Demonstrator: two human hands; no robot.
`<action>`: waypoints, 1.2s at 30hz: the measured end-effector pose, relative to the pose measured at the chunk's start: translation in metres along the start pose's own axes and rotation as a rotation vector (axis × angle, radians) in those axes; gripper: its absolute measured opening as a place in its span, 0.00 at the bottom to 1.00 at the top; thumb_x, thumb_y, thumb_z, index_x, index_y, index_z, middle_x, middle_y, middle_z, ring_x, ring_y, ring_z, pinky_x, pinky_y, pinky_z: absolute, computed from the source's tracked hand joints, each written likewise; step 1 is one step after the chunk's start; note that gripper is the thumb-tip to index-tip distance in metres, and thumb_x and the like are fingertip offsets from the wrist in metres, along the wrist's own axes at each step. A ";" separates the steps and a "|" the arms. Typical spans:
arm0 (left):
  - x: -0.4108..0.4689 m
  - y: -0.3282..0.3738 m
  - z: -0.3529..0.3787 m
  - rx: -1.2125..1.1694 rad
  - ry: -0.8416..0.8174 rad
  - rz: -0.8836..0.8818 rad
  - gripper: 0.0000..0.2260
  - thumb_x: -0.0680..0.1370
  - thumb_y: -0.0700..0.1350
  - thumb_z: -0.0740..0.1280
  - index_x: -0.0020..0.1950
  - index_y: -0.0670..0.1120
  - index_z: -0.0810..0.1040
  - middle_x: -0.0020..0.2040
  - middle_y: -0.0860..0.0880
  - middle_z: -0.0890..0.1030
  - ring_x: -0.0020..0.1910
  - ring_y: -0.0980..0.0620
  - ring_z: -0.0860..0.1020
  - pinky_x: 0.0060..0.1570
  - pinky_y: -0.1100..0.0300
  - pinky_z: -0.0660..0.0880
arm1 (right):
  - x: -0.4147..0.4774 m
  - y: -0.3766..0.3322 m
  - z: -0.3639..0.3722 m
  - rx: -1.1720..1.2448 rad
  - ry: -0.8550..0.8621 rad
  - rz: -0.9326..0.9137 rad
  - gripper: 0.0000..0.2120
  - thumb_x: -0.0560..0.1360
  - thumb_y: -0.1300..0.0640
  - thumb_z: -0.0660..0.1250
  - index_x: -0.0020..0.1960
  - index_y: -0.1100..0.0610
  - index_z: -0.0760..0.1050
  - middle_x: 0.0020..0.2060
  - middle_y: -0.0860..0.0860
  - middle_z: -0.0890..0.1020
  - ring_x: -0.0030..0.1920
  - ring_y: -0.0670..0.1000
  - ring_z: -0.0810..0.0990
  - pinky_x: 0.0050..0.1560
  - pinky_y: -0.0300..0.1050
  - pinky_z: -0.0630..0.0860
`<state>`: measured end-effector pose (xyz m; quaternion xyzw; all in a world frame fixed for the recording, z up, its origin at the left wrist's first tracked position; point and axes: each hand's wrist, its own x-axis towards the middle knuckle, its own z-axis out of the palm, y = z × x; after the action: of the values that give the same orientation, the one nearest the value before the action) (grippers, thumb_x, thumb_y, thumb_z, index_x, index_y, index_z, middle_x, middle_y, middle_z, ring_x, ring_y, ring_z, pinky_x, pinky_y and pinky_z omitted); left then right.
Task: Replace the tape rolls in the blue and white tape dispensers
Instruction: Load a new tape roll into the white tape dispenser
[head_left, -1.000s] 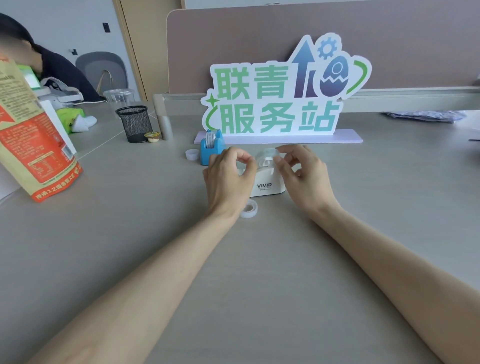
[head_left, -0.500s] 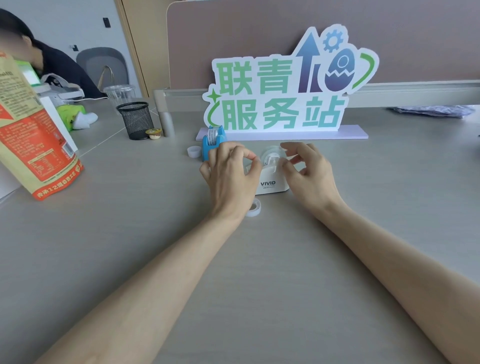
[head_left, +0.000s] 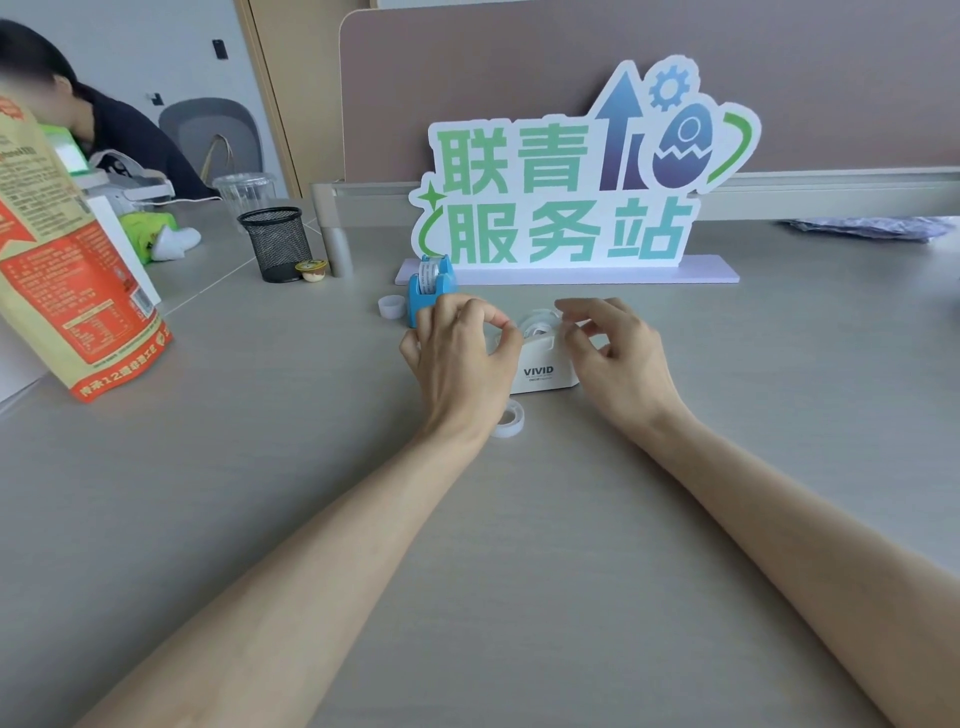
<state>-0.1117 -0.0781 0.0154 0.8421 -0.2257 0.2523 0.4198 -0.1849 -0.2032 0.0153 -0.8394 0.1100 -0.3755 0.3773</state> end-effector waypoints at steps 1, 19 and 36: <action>0.000 0.000 0.000 -0.004 -0.002 -0.003 0.02 0.74 0.49 0.67 0.45 0.52 0.78 0.53 0.54 0.76 0.57 0.52 0.70 0.53 0.61 0.53 | 0.000 -0.001 0.000 -0.002 0.008 -0.015 0.12 0.78 0.59 0.62 0.58 0.54 0.79 0.52 0.47 0.80 0.45 0.36 0.77 0.43 0.35 0.71; 0.001 0.000 -0.005 -0.225 -0.093 -0.049 0.04 0.75 0.42 0.66 0.47 0.43 0.78 0.51 0.49 0.77 0.42 0.53 0.72 0.45 0.62 0.67 | -0.004 -0.004 0.000 -0.037 0.023 -0.113 0.12 0.75 0.64 0.65 0.56 0.58 0.83 0.44 0.52 0.81 0.42 0.49 0.81 0.50 0.40 0.78; 0.011 -0.006 -0.003 -0.523 -0.172 -0.329 0.05 0.76 0.46 0.66 0.50 0.49 0.78 0.55 0.51 0.81 0.55 0.53 0.77 0.57 0.60 0.72 | -0.004 -0.009 -0.007 0.136 -0.071 0.173 0.16 0.73 0.53 0.72 0.60 0.50 0.78 0.55 0.43 0.80 0.58 0.43 0.77 0.52 0.34 0.74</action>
<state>-0.1002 -0.0748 0.0205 0.7490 -0.1786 0.0424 0.6367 -0.1934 -0.1988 0.0229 -0.8121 0.1428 -0.3180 0.4679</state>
